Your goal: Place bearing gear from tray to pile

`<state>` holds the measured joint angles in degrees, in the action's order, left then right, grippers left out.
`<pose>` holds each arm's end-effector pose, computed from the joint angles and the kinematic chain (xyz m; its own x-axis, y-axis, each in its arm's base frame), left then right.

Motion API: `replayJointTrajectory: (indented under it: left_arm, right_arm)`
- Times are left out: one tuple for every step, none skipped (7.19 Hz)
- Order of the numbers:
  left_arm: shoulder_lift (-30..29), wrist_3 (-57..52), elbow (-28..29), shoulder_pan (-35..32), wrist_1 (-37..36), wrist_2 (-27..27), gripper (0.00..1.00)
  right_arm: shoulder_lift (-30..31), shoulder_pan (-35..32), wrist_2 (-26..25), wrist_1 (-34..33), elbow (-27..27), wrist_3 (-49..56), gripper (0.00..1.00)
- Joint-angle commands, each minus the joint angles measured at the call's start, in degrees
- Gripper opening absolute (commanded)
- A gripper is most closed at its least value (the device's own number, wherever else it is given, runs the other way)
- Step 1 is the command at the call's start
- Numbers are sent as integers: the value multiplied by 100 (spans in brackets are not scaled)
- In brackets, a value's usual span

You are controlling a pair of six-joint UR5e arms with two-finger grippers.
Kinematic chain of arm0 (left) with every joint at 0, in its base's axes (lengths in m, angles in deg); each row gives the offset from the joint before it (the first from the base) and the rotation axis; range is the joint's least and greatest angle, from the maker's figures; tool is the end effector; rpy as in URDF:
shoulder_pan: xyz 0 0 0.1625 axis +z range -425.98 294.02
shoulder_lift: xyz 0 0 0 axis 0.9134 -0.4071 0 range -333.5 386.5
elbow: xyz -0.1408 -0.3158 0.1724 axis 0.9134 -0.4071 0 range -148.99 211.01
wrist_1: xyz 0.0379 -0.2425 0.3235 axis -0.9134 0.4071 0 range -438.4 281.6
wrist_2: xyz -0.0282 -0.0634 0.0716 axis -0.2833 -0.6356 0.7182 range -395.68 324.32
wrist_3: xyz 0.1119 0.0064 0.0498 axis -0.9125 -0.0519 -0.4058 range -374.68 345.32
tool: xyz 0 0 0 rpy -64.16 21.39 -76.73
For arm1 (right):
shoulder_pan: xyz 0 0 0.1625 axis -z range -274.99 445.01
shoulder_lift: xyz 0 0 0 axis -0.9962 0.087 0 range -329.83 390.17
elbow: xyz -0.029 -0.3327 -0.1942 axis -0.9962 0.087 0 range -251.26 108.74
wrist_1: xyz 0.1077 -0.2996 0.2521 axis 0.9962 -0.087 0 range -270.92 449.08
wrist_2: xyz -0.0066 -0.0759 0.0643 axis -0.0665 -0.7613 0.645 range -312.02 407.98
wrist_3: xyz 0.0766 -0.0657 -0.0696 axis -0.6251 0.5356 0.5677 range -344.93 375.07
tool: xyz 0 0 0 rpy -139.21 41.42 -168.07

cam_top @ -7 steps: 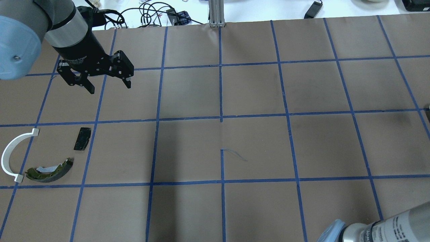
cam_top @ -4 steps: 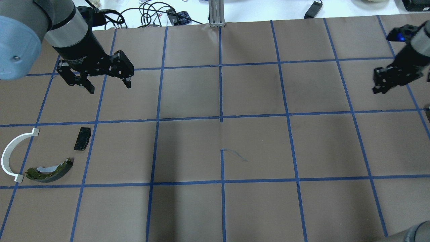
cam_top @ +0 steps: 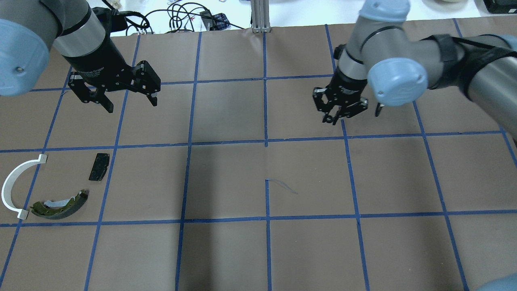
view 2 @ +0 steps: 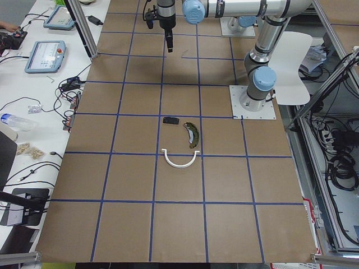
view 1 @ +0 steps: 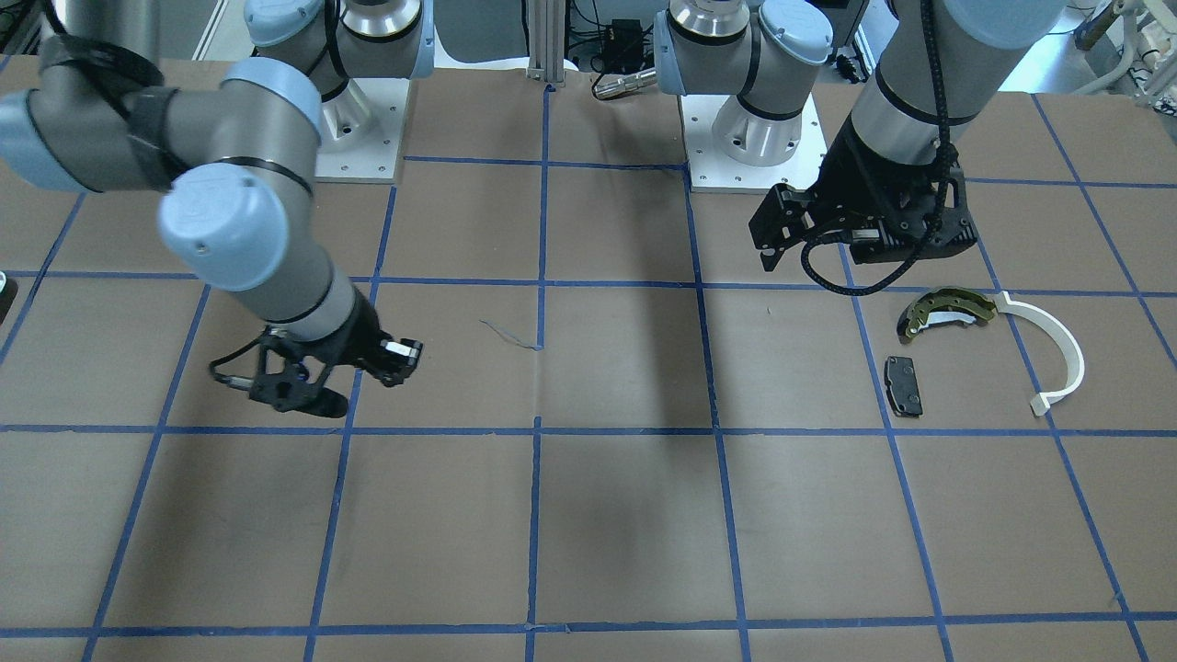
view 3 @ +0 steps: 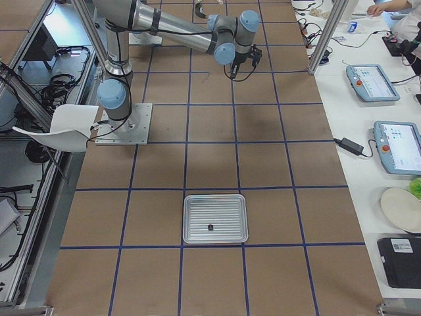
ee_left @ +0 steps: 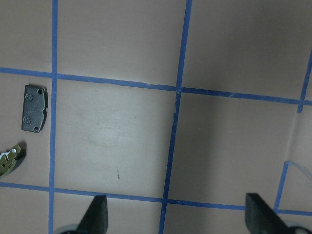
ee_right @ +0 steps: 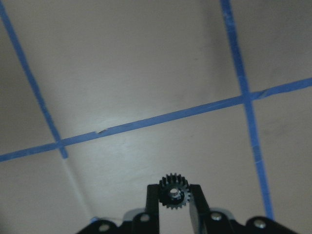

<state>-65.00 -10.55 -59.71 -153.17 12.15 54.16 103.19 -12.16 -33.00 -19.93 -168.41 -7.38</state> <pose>-0.1096 -0.4930 0.4066 -0.9927 -0.1210 -0.0006 -0.1208 0.9915 0.0483 0.2202 -0.5281 0.2456 -0.9548 0.2762 -0.1102 0.2599 0.9551 0.1421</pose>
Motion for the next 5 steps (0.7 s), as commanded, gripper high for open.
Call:
replayJointTrajectory:
  left_arm:
    - [0, 0, -16, 1, 7, 182, 100]
    - [-8, 78, -86, 1, -159, 139, 100]
    - [0, 62, -138, 1, -247, 148, 100]
    - [26, 61, -148, 1, -248, 165, 100]
    - [35, 61, -139, 1, -248, 165, 100]
  right_arm:
    - [-566, -915, 805, -445, 47, -883, 5]
    - [-761, -1066, 890, -733, -14, -997, 5]
    - [-980, -1102, 987, -858, 3, -998, 7]
    - [-1182, -1129, 988, -1085, -6, -989, 9]
    - [-1193, -1129, 988, -1105, -6, -989, 14]
